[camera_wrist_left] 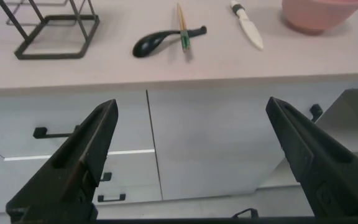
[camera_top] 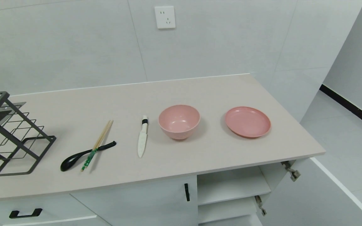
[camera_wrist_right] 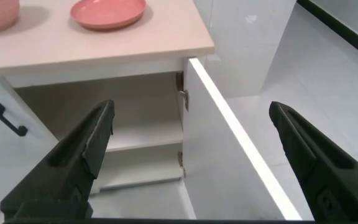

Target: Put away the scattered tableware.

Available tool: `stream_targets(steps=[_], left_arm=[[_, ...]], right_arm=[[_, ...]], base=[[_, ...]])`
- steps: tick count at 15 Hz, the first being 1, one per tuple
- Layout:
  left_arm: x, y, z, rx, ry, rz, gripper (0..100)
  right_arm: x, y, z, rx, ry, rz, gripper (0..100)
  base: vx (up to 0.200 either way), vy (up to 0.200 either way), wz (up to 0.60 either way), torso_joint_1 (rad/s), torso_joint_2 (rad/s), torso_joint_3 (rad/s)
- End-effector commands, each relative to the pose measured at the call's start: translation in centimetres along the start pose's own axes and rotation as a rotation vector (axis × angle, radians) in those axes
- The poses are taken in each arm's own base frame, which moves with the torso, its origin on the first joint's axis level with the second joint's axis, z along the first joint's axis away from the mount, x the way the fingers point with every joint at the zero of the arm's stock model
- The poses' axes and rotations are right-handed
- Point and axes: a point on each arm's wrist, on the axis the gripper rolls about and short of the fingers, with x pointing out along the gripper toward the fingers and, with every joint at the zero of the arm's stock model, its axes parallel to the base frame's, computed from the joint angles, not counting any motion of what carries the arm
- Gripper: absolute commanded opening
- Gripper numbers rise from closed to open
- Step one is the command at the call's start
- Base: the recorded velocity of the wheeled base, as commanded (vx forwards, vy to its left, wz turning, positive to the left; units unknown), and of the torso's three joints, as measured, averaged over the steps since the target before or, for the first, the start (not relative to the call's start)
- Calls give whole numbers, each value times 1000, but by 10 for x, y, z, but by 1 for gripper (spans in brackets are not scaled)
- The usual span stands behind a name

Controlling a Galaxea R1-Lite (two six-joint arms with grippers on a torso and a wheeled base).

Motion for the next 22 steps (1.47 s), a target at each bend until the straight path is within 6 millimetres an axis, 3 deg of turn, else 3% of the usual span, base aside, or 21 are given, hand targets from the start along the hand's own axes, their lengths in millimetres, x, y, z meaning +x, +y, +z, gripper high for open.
stream_targets(steps=[1,8,15,18,22], left_arm=[[0,0,0,0,0,-1,100],[0,0,0,-2,0,0,100],[0,0,0,0,0,0,100],[0,0,0,0,0,0,100],[0,0,0,0,0,0,100]], right_arm=[[0,0,0,0,0,0,100],[0,0,0,0,0,0,100],[0,0,0,1,1,-2,100],[0,0,0,1,0,0,100],[0,0,0,3,0,-2,100]], base=[[0,0,0,305,-583,-276],[86,0,0,270,-521,-253],[0,0,0,23,-17,-12],[0,200,0,7,2,1],[0,0,0,0,0,0]])
